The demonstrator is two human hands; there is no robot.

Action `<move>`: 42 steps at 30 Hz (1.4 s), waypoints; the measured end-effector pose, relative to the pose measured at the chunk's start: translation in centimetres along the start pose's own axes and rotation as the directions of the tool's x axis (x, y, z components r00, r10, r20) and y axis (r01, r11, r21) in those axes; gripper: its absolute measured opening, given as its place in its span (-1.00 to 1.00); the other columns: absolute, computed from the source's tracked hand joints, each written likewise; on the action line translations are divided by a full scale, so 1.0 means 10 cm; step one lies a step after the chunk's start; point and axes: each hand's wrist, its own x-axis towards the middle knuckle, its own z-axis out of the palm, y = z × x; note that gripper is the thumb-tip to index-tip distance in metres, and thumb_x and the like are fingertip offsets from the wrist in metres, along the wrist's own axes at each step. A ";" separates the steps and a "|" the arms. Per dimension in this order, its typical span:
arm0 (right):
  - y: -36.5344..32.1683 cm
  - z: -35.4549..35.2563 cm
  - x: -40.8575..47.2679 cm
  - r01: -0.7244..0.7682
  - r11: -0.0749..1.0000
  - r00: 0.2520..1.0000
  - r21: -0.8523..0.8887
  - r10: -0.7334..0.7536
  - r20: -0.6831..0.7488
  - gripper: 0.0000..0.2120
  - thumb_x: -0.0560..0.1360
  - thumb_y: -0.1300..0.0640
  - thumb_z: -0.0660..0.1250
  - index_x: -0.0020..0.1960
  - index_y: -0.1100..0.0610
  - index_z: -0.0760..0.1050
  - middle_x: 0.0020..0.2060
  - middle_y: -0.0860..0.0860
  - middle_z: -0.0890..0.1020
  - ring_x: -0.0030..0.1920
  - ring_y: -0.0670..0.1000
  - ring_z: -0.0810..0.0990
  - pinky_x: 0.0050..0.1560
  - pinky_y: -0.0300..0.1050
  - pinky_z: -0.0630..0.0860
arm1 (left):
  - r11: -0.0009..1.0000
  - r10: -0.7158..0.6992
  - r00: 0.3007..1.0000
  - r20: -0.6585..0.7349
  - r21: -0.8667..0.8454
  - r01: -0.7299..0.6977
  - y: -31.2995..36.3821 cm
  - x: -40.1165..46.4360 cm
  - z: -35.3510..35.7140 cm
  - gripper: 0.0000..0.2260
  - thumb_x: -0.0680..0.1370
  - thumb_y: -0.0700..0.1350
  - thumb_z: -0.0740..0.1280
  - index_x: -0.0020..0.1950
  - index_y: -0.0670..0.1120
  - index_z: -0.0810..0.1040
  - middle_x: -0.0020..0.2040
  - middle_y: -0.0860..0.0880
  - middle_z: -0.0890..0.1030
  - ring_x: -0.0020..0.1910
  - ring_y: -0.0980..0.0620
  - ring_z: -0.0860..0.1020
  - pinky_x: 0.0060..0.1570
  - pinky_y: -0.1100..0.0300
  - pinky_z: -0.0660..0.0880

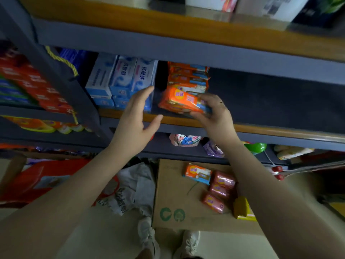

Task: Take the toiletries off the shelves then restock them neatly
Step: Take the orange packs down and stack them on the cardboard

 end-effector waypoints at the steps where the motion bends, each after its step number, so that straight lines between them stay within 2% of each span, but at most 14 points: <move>1: -0.07 -0.05 -0.06 -0.079 0.982 0.995 0.172 0.067 0.077 -0.63 0.45 0.24 0.40 0.24 0.17 0.44 0.10 0.01 0.49 0.11 -0.07 0.50 0.09 -0.25 0.48 | 0.999 -0.004 1.000 0.015 -0.032 0.004 0.07 0.01 -0.03 -0.46 0.52 -0.08 0.34 0.45 -0.10 0.23 0.31 0.10 0.28 0.30 0.26 0.26 0.25 0.52 0.19; 4: -0.21 -0.09 -0.24 -0.206 0.863 0.963 0.462 0.093 0.255 -0.69 0.41 0.24 0.41 0.13 0.10 0.49 0.01 -0.01 0.60 -0.01 -0.13 0.60 -0.02 -0.24 0.53 | 0.993 -0.045 0.996 0.072 -0.105 0.053 0.24 0.02 -0.13 -0.50 0.48 -0.03 0.39 0.38 -0.05 0.34 0.21 0.12 0.42 0.16 0.18 0.45 0.04 0.49 0.38; 10: -0.25 -0.05 -0.46 -0.353 0.737 0.919 0.577 0.158 0.361 -0.66 0.35 0.18 0.40 0.12 0.07 0.51 0.02 0.02 0.63 0.05 -0.01 0.62 0.06 -0.09 0.56 | 0.990 0.028 0.985 0.173 -0.141 -0.003 0.31 -0.03 -0.28 -0.60 0.42 -0.13 0.46 0.21 0.01 0.43 0.09 0.08 0.50 0.03 0.24 0.46 -0.04 0.55 0.35; 12: -0.35 -0.10 -0.49 -0.304 0.821 0.935 0.484 0.160 0.315 -0.70 0.36 0.20 0.42 0.08 0.04 0.52 -0.02 -0.06 0.62 0.01 -0.08 0.62 0.00 -0.18 0.56 | 0.974 -0.030 0.978 0.205 -0.214 0.075 0.25 -0.05 -0.28 -0.59 0.42 -0.11 0.46 0.21 0.04 0.40 0.09 0.13 0.49 0.07 0.20 0.48 0.04 0.44 0.39; 14: -0.46 -0.16 -0.52 -0.079 0.982 0.988 0.174 0.053 0.148 -0.69 0.36 0.14 0.48 0.08 0.05 0.53 -0.07 -0.10 0.58 -0.01 -0.08 0.58 -0.02 -0.18 0.55 | 0.957 -0.084 0.968 0.236 -0.250 0.144 0.16 -0.05 -0.27 -0.59 0.42 -0.08 0.45 0.19 0.09 0.37 0.06 0.16 0.51 0.09 0.13 0.51 0.10 0.30 0.42; 16: -0.57 -0.21 -0.57 0.186 0.968 0.983 -0.167 -0.183 0.034 -0.57 0.33 -0.06 0.46 0.11 0.16 0.56 -0.09 0.00 0.58 -0.04 0.01 0.56 -0.06 -0.14 0.53 | 0.973 -0.069 0.958 0.277 -0.193 0.125 0.11 -0.08 -0.24 -0.60 0.43 -0.14 0.46 0.14 0.12 0.37 0.01 0.22 0.50 0.06 0.13 0.51 0.08 0.37 0.42; 19: -0.73 -0.25 -0.62 0.298 0.908 0.949 -0.294 -0.314 -0.005 -0.52 0.31 -0.18 0.36 0.04 0.17 0.57 -0.12 -0.02 0.61 -0.09 0.03 0.57 -0.09 -0.06 0.52 | 0.936 -0.031 0.926 0.376 -0.314 0.159 0.10 -0.12 -0.15 -0.56 0.43 -0.24 0.43 0.10 0.21 0.37 0.07 0.18 0.51 0.05 0.19 0.55 0.05 0.28 0.47; 21: -0.77 -0.28 -0.66 0.191 0.966 0.977 -0.175 -0.204 -0.058 -0.55 0.29 -0.12 0.47 0.05 0.13 0.51 -0.12 -0.18 0.54 -0.08 -0.03 0.57 -0.09 -0.08 0.55 | 0.881 -0.040 0.906 0.421 -0.413 0.231 0.13 -0.15 -0.07 -0.60 0.45 -0.31 0.38 0.09 0.13 0.41 0.09 0.11 0.53 0.05 0.23 0.54 0.05 0.32 0.47; 24: -0.72 -0.40 -0.73 -0.096 0.949 0.995 0.301 0.092 0.027 -0.49 0.30 0.01 0.49 0.16 0.05 0.36 -0.07 -0.10 0.56 -0.04 -0.08 0.62 -0.09 -0.20 0.58 | 0.770 -0.122 0.872 0.474 -0.509 0.385 0.16 -0.18 0.04 -0.70 0.46 -0.32 0.35 0.07 0.01 0.45 0.03 0.04 0.58 -0.03 0.23 0.58 -0.07 0.37 0.50; 27: -0.60 -0.52 -0.83 -0.199 0.795 0.974 0.573 0.094 0.207 -0.41 0.35 0.04 0.49 0.30 0.03 0.31 0.08 -0.03 0.54 0.07 -0.08 0.59 -0.02 -0.23 0.54 | 0.533 -0.189 0.776 0.602 -0.601 0.596 0.13 -0.24 0.15 -0.57 0.30 -0.06 0.55 0.09 -0.06 0.50 -0.09 0.05 0.66 -0.08 0.10 0.62 -0.13 0.26 0.57; 29: -0.55 -0.57 -0.87 -0.222 0.774 0.960 0.592 0.067 0.273 -0.34 0.36 -0.01 0.44 0.38 0.05 0.27 0.15 0.00 0.51 0.10 -0.03 0.55 0.00 -0.20 0.52 | 0.308 -0.197 0.676 0.710 -0.609 0.730 0.12 -0.28 0.24 -0.36 0.05 0.10 0.64 0.07 -0.06 0.59 -0.07 0.00 0.68 -0.08 0.05 0.64 -0.12 0.15 0.60; 32: -0.55 -0.58 -0.87 -0.248 0.767 0.959 0.592 0.108 0.262 -0.47 0.45 0.10 0.31 0.38 0.05 0.27 0.19 -0.02 0.50 0.03 -0.02 0.56 -0.09 -0.14 0.54 | 0.077 -0.166 0.552 0.817 -0.548 0.833 0.13 -0.31 0.36 -0.39 -0.03 0.08 0.66 -0.04 -0.07 0.68 -0.05 -0.10 0.68 -0.13 -0.02 0.66 -0.23 0.12 0.60; 38: -0.47 -0.59 -0.78 -0.315 0.842 0.947 0.439 0.250 0.200 -0.52 0.47 0.02 0.34 0.34 -0.03 0.28 0.11 0.03 0.54 0.00 0.04 0.58 0.05 0.18 0.52 | -0.002 -0.094 0.364 0.926 -0.366 0.931 0.27 -0.27 0.41 -0.55 -0.02 0.00 0.67 -0.24 -0.17 0.67 -0.32 -0.13 0.61 -0.38 0.00 0.59 -0.37 0.19 0.56; 42: -0.37 -0.59 -0.67 -0.430 0.772 0.903 0.467 0.370 0.219 -0.66 0.42 -0.02 0.39 0.14 0.03 0.43 -0.18 -0.05 0.58 -0.24 -0.13 0.55 -0.28 -0.18 0.47 | 0.016 -0.096 0.256 0.962 -0.255 0.967 0.31 -0.25 0.36 -0.57 0.20 0.12 0.55 -0.17 -0.19 0.67 -0.21 -0.19 0.64 -0.28 -0.06 0.63 -0.32 0.15 0.58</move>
